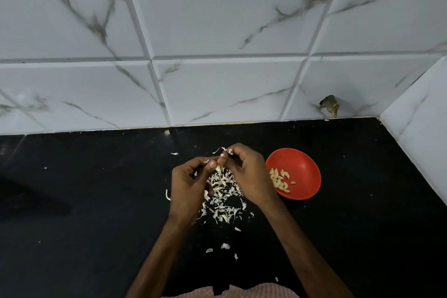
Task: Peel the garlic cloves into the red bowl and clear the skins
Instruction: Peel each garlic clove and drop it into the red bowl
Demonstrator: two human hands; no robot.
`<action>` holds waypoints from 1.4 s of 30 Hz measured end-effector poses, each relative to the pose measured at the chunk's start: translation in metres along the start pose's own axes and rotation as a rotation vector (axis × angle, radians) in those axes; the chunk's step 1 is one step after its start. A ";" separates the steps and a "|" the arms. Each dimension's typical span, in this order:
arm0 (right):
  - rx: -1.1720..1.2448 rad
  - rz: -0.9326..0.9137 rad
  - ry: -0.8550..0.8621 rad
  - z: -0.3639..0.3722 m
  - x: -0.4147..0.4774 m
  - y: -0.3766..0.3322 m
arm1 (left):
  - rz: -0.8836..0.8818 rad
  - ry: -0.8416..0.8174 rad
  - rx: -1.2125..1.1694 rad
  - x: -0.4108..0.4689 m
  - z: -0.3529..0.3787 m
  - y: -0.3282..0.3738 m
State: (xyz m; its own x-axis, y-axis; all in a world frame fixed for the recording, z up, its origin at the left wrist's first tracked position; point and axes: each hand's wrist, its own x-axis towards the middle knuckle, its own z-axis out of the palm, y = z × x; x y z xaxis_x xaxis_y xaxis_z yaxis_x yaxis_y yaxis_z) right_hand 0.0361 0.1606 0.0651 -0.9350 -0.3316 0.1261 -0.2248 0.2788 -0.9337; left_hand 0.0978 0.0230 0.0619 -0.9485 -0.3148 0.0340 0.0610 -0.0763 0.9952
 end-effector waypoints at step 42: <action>0.682 0.528 0.137 0.016 -0.021 0.097 | -0.137 -0.073 -0.070 0.026 0.045 -0.076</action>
State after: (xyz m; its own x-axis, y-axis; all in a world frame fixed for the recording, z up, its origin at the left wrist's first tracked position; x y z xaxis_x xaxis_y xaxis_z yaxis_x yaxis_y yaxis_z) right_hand 0.0380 0.1801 -0.0340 -0.9052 -0.1877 -0.3814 0.4195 -0.2491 -0.8729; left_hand 0.0544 0.0628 -0.0089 -0.9693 -0.2279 -0.0921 -0.0510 -0.1803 0.9823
